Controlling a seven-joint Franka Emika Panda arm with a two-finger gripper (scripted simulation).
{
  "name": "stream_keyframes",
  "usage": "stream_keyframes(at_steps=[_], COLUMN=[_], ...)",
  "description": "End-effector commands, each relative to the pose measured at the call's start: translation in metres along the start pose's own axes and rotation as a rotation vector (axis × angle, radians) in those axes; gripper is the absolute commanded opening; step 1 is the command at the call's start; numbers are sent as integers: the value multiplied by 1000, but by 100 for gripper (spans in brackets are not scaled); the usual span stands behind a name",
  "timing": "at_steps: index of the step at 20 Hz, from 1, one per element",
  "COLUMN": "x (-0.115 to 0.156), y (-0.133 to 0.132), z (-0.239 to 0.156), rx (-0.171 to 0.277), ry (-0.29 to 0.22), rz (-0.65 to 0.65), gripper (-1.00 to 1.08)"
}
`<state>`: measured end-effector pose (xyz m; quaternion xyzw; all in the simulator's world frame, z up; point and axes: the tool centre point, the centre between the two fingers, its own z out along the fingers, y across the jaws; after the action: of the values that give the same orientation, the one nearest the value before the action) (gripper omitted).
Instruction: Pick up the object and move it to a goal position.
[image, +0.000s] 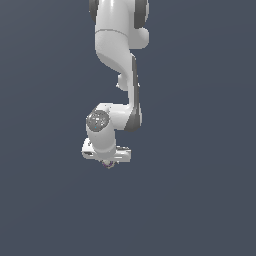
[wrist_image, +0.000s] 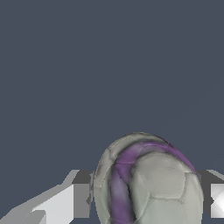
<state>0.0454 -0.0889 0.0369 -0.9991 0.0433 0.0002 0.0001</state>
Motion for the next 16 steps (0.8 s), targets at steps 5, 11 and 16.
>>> stream_keyframes(at_steps=[5,11,16], x=[0,-4,-13], y=[0,-9,-30], z=[0,-6,-21], rx=[0,0,0], ry=[0,0,0], rz=[0,0,0], gripper=[-100,-100,-100])
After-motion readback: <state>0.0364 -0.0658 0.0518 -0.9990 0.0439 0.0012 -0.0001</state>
